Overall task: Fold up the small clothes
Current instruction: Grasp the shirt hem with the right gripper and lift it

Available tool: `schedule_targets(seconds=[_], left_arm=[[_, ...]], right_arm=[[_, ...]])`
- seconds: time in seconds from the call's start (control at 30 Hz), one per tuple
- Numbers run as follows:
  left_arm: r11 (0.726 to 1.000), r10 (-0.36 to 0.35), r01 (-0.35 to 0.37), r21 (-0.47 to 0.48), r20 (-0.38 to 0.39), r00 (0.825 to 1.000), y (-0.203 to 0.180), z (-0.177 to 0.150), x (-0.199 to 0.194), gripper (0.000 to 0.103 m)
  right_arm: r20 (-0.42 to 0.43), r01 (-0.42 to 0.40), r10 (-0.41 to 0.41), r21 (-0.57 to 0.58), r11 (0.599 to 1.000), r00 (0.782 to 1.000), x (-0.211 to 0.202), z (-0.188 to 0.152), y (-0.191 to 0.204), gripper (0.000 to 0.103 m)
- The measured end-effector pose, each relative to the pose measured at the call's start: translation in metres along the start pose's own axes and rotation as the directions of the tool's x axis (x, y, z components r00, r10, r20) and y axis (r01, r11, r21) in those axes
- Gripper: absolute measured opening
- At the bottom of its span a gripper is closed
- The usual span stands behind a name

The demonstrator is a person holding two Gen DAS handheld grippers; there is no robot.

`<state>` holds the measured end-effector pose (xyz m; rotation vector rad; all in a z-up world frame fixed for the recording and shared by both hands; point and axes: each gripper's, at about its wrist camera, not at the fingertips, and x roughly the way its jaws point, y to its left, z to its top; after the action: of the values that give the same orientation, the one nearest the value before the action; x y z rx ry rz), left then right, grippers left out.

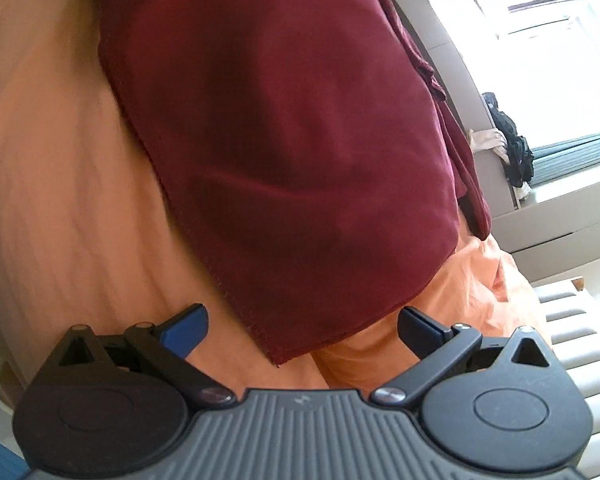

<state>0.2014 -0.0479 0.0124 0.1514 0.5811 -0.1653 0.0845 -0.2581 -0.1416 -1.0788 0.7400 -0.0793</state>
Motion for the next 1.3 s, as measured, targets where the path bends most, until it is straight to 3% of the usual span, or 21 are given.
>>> schedule_targets(seconds=[0.1, 0.17, 0.23, 0.33, 0.4, 0.47, 0.6, 0.7, 0.83, 0.9, 1.0, 1.07, 1.13, 1.2, 1.23, 1.3], left_arm=[[1.0, 0.007, -0.007, -0.006, 0.001, 1.0, 0.004, -0.001, -0.003, 0.103], [1.0, 0.012, -0.012, -0.004, 0.009, 1.0, 0.007, -0.002, -0.007, 0.103], [1.0, 0.009, -0.009, 0.004, 0.025, 1.0, 0.012, -0.005, -0.013, 0.103], [1.0, -0.027, 0.027, 0.003, 0.047, 0.999, 0.023, -0.013, -0.021, 0.103], [0.998, -0.061, 0.061, -0.005, 0.032, 0.998, 0.031, -0.02, -0.023, 0.103], [0.997, -0.082, 0.082, -0.015, 0.01, 0.997, 0.039, -0.029, -0.023, 0.103], [0.993, -0.104, 0.102, -0.05, -0.024, 0.994, 0.051, -0.045, -0.025, 0.103], [0.981, -0.175, 0.171, -0.087, -0.042, 0.984, 0.056, -0.052, -0.026, 0.103], [0.94, -0.333, 0.319, -0.123, -0.119, 0.935, 0.058, -0.064, -0.013, 0.102], [0.939, -0.335, 0.314, -0.142, -0.162, 0.928, 0.057, -0.07, -0.002, 0.101], [0.961, -0.26, 0.228, -0.156, -0.23, 0.938, 0.058, -0.076, 0.012, 0.097], [0.963, -0.245, 0.209, -0.168, -0.238, 0.94, 0.06, -0.079, 0.017, 0.095], [0.959, -0.254, 0.211, -0.189, -0.243, 0.936, 0.063, -0.082, 0.02, 0.09], [0.955, -0.264, 0.214, -0.207, -0.253, 0.931, 0.068, -0.084, 0.024, 0.083], [0.952, -0.272, 0.22, -0.213, -0.258, 0.927, 0.07, -0.085, 0.026, 0.079], [0.946, -0.29, 0.235, -0.221, -0.263, 0.92, 0.072, -0.087, 0.029, 0.073]], right_arm=[[-0.042, -0.07, 0.076, 0.129, 0.989, 0.996, 0.007, 0.0, -0.018, 0.102], [-0.029, -0.171, 0.186, 0.283, 0.944, 0.982, 0.009, -0.003, -0.041, 0.102], [0.032, -0.287, 0.306, 0.454, 0.844, 0.951, 0.009, -0.014, -0.068, 0.102], [0.155, -0.425, 0.431, 0.629, 0.651, 0.889, 0.018, -0.032, -0.1, 0.102], [0.219, -0.479, 0.472, 0.685, 0.549, 0.854, 0.025, -0.04, -0.113, 0.093], [0.241, -0.494, 0.495, 0.726, 0.479, 0.835, 0.037, -0.047, -0.121, 0.086], [0.266, -0.504, 0.519, 0.768, 0.395, 0.812, 0.051, -0.059, -0.13, 0.08], [0.302, -0.523, 0.527, 0.782, 0.339, 0.794, 0.053, -0.065, -0.127, 0.08], [0.342, -0.536, 0.536, 0.804, 0.259, 0.772, 0.059, -0.073, -0.121, 0.071], [0.353, -0.532, 0.538, 0.818, 0.219, 0.765, 0.062, -0.08, -0.12, 0.068], [0.363, -0.523, 0.56, 0.838, 0.153, 0.745, 0.075, -0.085, -0.116, 0.067], [0.378, -0.521, 0.561, 0.846, 0.114, 0.737, 0.08, -0.089, -0.114, 0.065], [0.408, -0.529, 0.556, 0.845, 0.07, 0.724, 0.084, -0.093, -0.113, 0.048], [0.444, -0.545, 0.551, 0.838, 0.024, 0.707, 0.083, -0.098, -0.114, 0.023], [0.459, -0.553, 0.548, 0.833, 0.008, 0.699, 0.081, -0.101, -0.115, 0.021], [0.462, -0.557, 0.542, 0.83, 0.014, 0.702, 0.078, -0.102, -0.117, 0.012]])
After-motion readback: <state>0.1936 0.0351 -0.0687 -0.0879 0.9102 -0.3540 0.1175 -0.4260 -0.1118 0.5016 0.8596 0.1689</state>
